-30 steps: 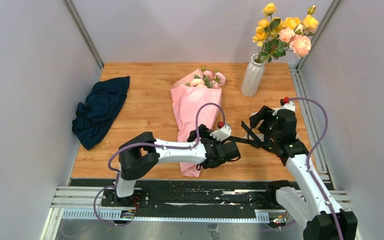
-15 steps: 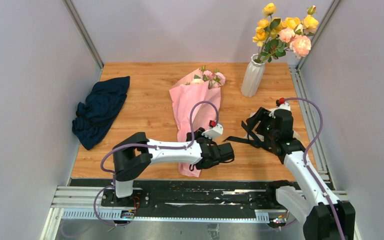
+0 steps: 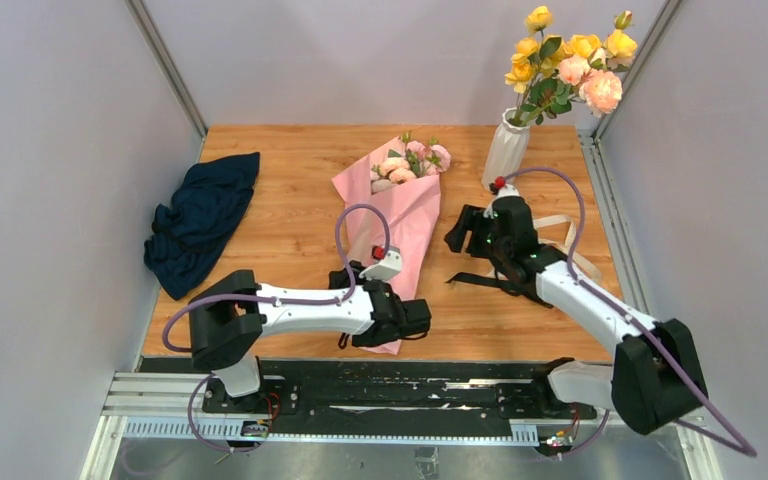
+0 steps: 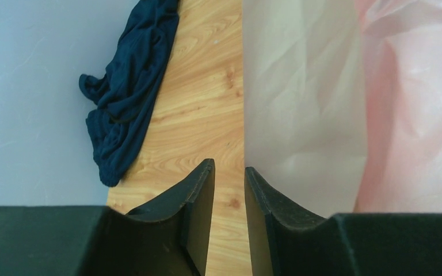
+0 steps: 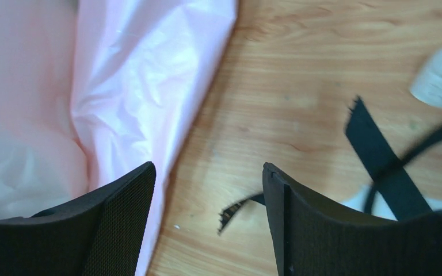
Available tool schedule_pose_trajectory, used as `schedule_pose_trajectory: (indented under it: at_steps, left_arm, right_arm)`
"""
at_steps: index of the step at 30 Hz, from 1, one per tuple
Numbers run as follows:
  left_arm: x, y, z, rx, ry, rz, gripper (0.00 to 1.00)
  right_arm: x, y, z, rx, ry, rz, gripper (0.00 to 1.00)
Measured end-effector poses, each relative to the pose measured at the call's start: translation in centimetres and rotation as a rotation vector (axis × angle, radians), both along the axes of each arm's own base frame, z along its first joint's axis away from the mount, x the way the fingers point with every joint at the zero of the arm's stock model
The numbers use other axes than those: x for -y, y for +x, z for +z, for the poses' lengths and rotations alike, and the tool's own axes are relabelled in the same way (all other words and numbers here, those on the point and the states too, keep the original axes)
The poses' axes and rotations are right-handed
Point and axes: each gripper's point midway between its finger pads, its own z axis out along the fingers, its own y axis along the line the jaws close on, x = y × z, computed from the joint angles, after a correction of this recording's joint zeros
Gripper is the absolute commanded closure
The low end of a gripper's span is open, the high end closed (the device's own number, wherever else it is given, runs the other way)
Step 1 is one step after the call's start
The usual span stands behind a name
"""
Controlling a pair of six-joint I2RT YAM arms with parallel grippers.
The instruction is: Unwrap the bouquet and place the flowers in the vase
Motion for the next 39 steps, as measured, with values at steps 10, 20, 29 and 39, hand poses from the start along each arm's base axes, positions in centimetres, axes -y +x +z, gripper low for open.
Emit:
schedule_pose_trajectory:
  at_steps: [10, 20, 29, 39]
  left_arm:
    - [-4.5, -1.6, -0.5, -0.001, -0.026, 0.085, 0.6]
    - [-6.8, -2.6, 0.3, -0.005, -0.053, 0.135, 0.58]
    - [-5.1, -4.6, 5.3, 0.027, -0.299, 0.013, 0.57]
    - [-4.3, -5.4, 7.7, 0.051, -0.422, -0.049, 0.49]
  right_arm:
    - [-8.0, 2.2, -1.8, -0.034, -0.033, 0.154, 0.29]
    - [-16.4, 2.6, -4.3, -0.08, -0.048, 0.311, 0.29]
    - [-25.8, 0.7, -3.6, -0.042, -0.01, 0.487, 0.29]
    - [-27.8, 0.1, -8.2, -0.126, 0.0, 0.528, 0.3]
